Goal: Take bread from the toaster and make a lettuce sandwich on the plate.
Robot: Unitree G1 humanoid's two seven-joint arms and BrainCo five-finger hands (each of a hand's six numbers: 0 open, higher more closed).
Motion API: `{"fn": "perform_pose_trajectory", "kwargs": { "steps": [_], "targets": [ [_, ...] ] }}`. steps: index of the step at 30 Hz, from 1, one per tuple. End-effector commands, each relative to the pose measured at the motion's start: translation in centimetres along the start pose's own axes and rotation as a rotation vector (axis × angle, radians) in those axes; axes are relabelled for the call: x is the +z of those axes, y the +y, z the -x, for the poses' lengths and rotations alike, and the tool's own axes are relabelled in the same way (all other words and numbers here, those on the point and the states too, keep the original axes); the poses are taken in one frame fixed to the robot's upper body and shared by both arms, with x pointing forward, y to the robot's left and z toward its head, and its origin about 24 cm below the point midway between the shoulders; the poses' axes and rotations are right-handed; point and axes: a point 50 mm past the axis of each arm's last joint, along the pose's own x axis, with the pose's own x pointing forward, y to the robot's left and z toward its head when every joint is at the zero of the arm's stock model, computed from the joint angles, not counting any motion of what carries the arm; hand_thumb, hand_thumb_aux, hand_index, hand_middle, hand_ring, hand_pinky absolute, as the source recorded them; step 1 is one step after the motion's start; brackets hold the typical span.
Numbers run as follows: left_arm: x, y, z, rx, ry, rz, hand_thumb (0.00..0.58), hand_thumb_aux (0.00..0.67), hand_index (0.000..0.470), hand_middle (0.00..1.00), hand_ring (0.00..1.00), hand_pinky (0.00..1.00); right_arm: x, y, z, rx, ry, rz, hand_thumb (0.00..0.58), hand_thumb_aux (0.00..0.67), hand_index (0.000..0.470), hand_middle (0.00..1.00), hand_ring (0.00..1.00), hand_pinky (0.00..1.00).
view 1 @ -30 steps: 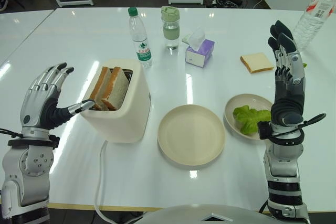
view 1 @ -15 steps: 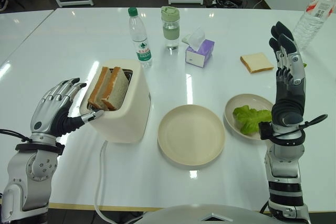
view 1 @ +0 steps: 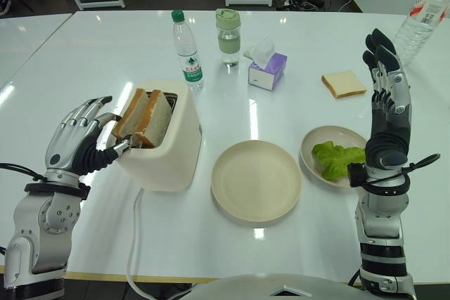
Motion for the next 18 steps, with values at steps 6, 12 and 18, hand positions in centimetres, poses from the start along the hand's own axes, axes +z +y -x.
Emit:
{"fn": "perform_pose_trajectory", "kwargs": {
  "steps": [6, 12, 18],
  "targets": [
    [1.1, -1.6, -1.6, -0.052, -0.001, 0.164, 0.58, 0.67, 0.47, 0.0, 0.0, 0.0, 0.1, -0.4, 0.6, -0.002, 0.019, 0.029, 0.0, 0.0, 0.0, 0.0, 0.0, 0.0],
    [1.9, -0.5, -1.8, 0.045, -0.021, 0.314, 0.58, 0.67, 0.47, 0.0, 0.0, 0.0, 0.0, -0.3, 0.7, -0.004, 0.024, 0.026, 0.0, 0.0, 0.0, 0.0, 0.0, 0.0],
    [1.8, 1.4, -2.1, 0.191, -0.014, 0.401, 0.58, 0.67, 0.47, 1.0, 1.0, 1.0, 0.0, -0.1, 0.8, -0.006, 0.029, 0.022, 0.0, 0.0, 0.0, 0.0, 0.0, 0.0]
  ]
}}
